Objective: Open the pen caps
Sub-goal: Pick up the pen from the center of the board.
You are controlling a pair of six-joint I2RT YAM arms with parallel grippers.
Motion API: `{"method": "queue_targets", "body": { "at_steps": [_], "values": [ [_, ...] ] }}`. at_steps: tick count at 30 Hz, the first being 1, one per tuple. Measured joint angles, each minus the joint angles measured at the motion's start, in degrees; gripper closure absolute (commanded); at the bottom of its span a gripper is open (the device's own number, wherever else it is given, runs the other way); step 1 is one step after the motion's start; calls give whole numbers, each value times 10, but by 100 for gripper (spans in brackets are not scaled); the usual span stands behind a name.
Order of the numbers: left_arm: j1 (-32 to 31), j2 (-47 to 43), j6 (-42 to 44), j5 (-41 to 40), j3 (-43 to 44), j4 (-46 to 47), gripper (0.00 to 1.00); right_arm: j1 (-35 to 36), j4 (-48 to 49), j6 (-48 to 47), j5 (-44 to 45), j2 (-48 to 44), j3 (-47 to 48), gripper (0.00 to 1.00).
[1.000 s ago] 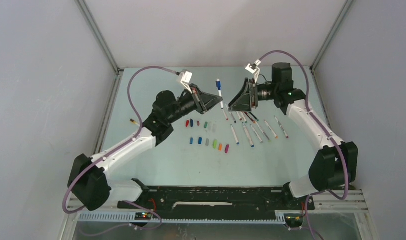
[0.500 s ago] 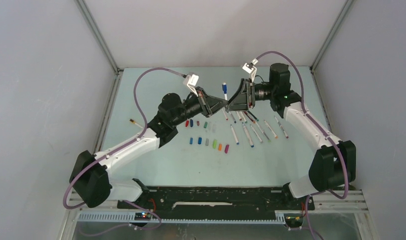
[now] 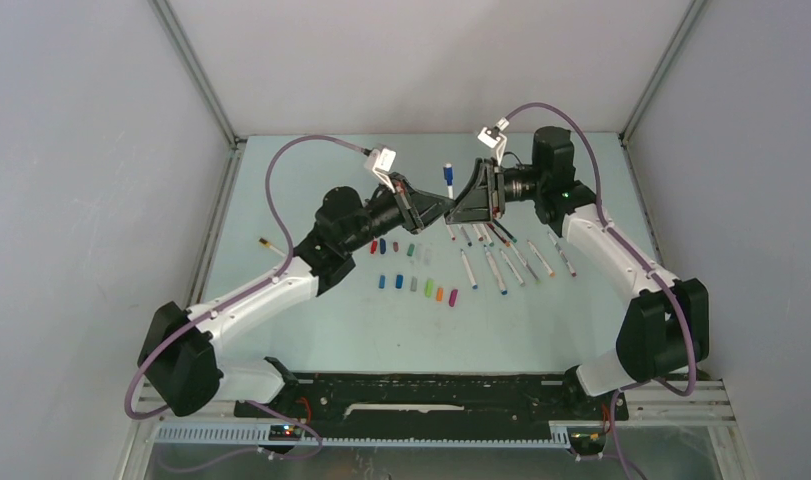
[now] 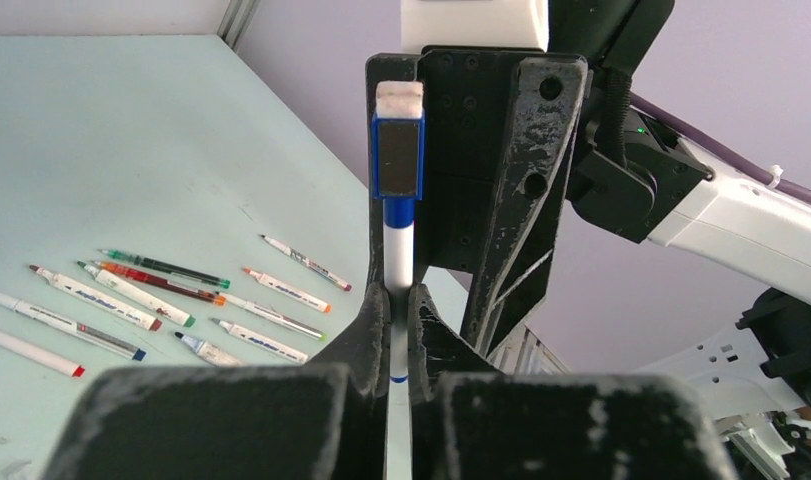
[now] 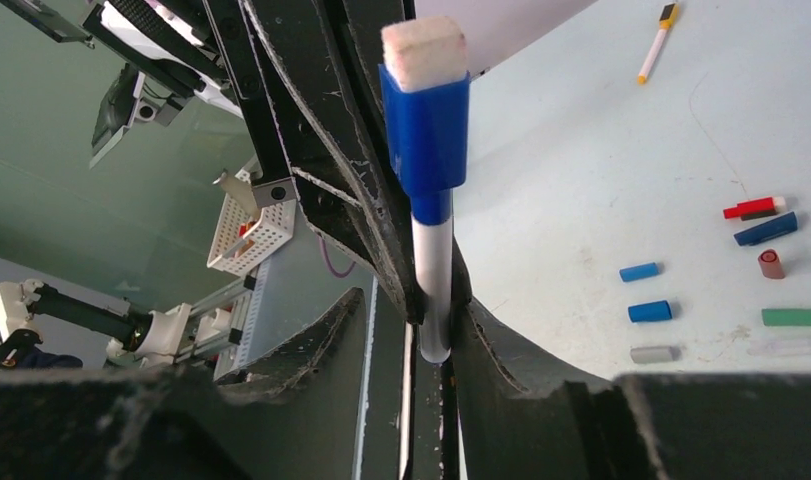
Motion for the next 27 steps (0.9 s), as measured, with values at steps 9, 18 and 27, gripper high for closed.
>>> {"method": "queue_targets", "body": {
  "at_steps": [9, 18, 27],
  "values": [
    [-2, -6, 0, 0, 0, 2, 100, 6, 4, 4, 2, 2, 0, 86],
    [-2, -14, 0, -8, 0, 3, 61, 4, 14, 2, -3, 2, 0, 100],
    [8, -50, 1, -17, 0, -7, 6, 4, -12, -16, -27, 2, 0, 100]
  ]
}}
